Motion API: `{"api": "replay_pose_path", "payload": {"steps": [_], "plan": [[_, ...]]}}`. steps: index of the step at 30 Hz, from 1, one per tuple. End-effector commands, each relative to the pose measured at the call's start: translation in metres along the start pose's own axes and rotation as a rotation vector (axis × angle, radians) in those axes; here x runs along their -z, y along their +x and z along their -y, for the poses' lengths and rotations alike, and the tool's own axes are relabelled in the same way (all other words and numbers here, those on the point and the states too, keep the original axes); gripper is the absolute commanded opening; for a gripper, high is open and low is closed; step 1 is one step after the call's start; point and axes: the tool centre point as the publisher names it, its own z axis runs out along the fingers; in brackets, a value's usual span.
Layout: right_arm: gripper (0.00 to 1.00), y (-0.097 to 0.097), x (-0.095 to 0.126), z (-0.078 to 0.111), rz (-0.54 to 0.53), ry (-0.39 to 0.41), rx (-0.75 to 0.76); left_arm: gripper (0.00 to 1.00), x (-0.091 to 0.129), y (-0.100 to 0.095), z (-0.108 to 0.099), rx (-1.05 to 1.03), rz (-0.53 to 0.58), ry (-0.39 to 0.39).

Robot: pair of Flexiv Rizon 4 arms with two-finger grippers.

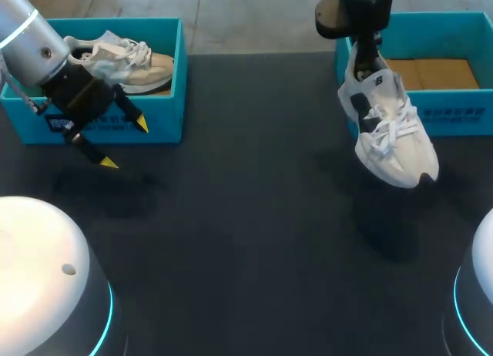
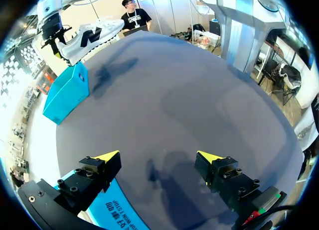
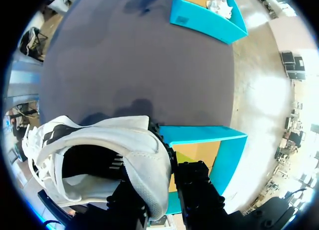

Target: Take the shoe out of the shoebox, open the shoe tongue, remove and reinsert the insole, then place the shoe into the shoebox

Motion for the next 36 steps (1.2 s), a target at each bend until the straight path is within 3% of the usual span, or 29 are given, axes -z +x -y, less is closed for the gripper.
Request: {"api": "replay_pose_path", "payload": {"steps": [1, 6, 9, 19, 27, 36], "plan": [[0.0, 0.002, 0.001, 0.001, 0.003, -0.003, 0.001, 1.0, 0.0, 0.001, 0.0, 0.0, -0.001, -0.003], [0.0, 0.002, 0.001, 0.001, 0.003, -0.003, 0.001, 1.0, 0.0, 0.001, 0.0, 0.0, -0.001, -0.003], [0.0, -0.011, -0.01, 0.009, -0.01, -0.018, 0.002, 1.0, 0.0, 0.001, 0.0, 0.0, -0.001, -0.003], [0.0, -0.066, -0.04, 0.072, -0.004, 0.044, -0.018, 1.0, 0.0, 0.001, 0.0, 0.0, -0.001, -0.003], [0.0, -0.099, -0.035, 0.108, 0.012, 0.023, -0.018, 1.0, 0.0, 0.001, 0.0, 0.0, -0.001, -0.003], [0.0, -0.126, -0.019, 0.155, 0.002, 0.084, -0.054, 1.0, 0.0, 0.001, 0.0, 0.0, -0.001, -0.003]]}}
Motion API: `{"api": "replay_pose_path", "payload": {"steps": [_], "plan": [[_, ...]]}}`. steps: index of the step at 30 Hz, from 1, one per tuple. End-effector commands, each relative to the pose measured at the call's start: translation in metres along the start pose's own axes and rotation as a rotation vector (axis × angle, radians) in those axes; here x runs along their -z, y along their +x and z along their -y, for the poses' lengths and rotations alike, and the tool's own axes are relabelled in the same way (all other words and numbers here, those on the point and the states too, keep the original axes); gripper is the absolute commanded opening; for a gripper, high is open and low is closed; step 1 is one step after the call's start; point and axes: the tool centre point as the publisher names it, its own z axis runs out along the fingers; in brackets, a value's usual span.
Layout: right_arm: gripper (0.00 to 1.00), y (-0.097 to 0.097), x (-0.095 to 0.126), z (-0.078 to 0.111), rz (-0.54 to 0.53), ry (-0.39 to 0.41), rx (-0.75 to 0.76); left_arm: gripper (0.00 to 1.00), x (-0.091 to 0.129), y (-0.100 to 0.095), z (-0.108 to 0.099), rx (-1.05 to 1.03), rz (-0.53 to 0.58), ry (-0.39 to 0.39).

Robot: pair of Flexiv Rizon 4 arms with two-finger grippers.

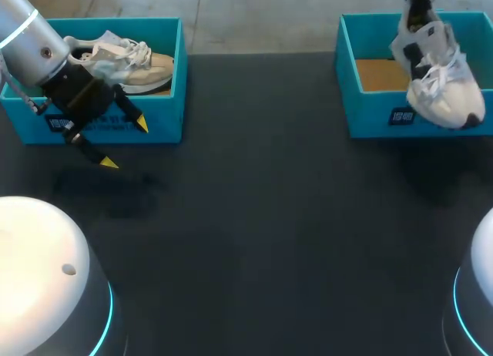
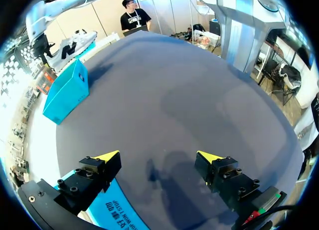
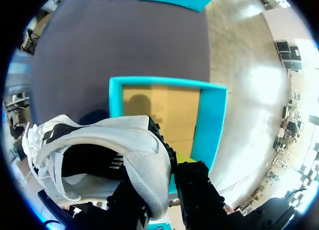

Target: Take the shoe out of the shoebox, open the shoe tongue, remove and reinsert the insole, then place the shoe into the shoebox

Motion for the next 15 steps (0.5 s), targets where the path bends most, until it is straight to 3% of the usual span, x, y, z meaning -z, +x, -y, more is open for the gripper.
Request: {"api": "replay_pose_path", "payload": {"steps": [1, 8, 15], "plan": [[0.0, -0.011, 0.013, 0.017, -0.024, 0.031, -0.008, 1.0, 0.0, 0.001, 0.0, 0.0, -0.001, -0.003], [0.0, -0.019, 0.02, 0.043, -0.027, 0.062, -0.023, 1.0, 0.0, 0.001, 0.0, 0.0, -0.001, -0.003], [0.0, -0.04, 0.017, 0.075, 0.019, 0.076, -0.038, 1.0, 0.0, 0.001, 0.0, 0.0, -0.001, -0.003]]}}
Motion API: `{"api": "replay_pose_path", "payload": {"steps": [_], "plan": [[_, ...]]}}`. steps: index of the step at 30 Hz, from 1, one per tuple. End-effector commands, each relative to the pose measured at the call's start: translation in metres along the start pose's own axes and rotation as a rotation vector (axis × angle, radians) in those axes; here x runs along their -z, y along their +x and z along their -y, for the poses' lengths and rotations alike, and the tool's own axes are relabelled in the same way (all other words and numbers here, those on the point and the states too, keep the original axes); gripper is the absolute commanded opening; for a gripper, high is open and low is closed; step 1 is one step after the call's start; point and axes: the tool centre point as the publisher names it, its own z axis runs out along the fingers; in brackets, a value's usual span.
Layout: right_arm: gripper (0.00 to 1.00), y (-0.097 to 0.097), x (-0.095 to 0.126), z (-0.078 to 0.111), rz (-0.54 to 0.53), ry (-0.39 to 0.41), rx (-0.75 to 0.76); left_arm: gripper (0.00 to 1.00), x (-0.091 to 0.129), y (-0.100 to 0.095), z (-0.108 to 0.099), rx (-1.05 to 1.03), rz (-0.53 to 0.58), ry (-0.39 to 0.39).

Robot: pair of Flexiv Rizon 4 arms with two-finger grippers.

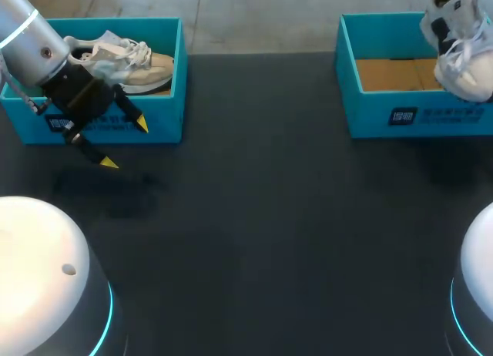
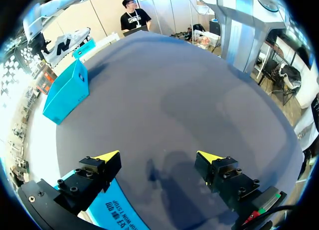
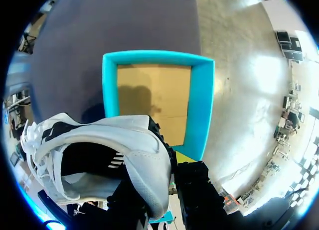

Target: Take the shoe out of the shoebox, open the shoe tongue, remove and reinsert the insole, then place the shoe into the shoebox

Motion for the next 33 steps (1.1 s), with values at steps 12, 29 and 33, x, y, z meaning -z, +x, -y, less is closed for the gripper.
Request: {"api": "replay_pose_path", "payload": {"steps": [12, 29, 33], "plan": [[0.0, -0.011, -0.004, 0.013, 0.022, -0.024, -0.011, 1.0, 0.0, 0.001, 0.0, 0.0, -0.001, -0.003], [0.0, -0.054, -0.025, 0.031, 0.036, -0.001, 0.015, 1.0, 0.0, 0.001, 0.0, 0.0, -0.001, -0.003], [0.0, -0.064, -0.025, 0.036, 0.037, 0.008, 0.035, 1.0, 0.0, 0.001, 0.0, 0.0, -0.001, -0.003]]}}
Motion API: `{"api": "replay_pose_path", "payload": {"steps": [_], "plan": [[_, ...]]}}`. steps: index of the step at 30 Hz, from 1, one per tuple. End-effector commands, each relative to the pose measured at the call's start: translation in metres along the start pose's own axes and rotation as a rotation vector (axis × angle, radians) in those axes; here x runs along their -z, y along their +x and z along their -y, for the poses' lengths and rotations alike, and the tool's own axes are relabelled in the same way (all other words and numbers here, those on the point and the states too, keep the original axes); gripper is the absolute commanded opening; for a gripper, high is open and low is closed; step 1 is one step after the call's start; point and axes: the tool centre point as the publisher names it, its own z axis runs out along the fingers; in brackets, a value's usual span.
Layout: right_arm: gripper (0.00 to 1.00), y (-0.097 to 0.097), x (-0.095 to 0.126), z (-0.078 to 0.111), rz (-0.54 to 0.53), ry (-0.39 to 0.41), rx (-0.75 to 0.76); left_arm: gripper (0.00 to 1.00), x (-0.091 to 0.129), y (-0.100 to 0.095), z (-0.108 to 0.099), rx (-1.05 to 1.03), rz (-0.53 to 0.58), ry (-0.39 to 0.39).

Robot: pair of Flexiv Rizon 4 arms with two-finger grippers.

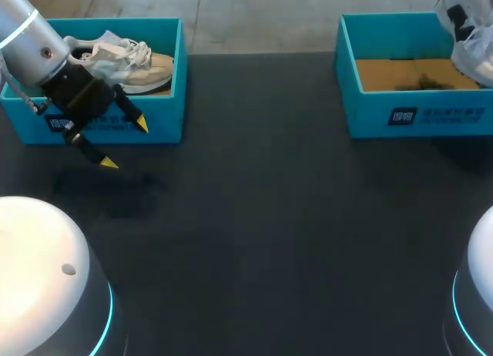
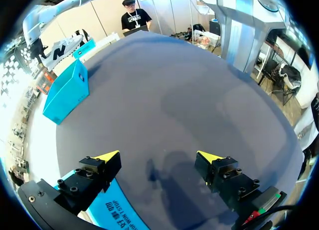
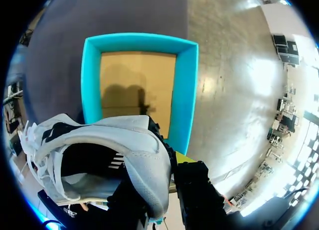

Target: Take the shoe out of the shoebox, open the shoe tongue, remove and reinsert the insole, then place the shoe into the shoebox

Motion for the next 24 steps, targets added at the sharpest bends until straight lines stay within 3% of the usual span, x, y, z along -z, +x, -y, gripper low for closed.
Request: {"api": "replay_pose_path", "payload": {"steps": [1, 13, 19, 24], "plan": [[0.0, -0.017, -0.001, 0.004, -0.024, 0.007, 0.001, 1.0, 0.0, 0.001, 0.0, 0.0, -0.001, -0.003], [0.0, -0.028, -0.015, 0.022, -0.071, -0.019, -0.083, 1.0, 0.0, 0.001, 0.0, 0.0, -0.001, -0.003], [0.0, -0.029, -0.017, 0.038, -0.196, 0.108, -0.386, 1.0, 0.0, 0.001, 0.0, 0.0, -0.001, -0.003], [0.0, -0.026, -0.014, 0.048, -0.221, 0.156, -0.602, 1.0, 0.0, 0.001, 0.0, 0.0, -0.001, -0.003]]}}
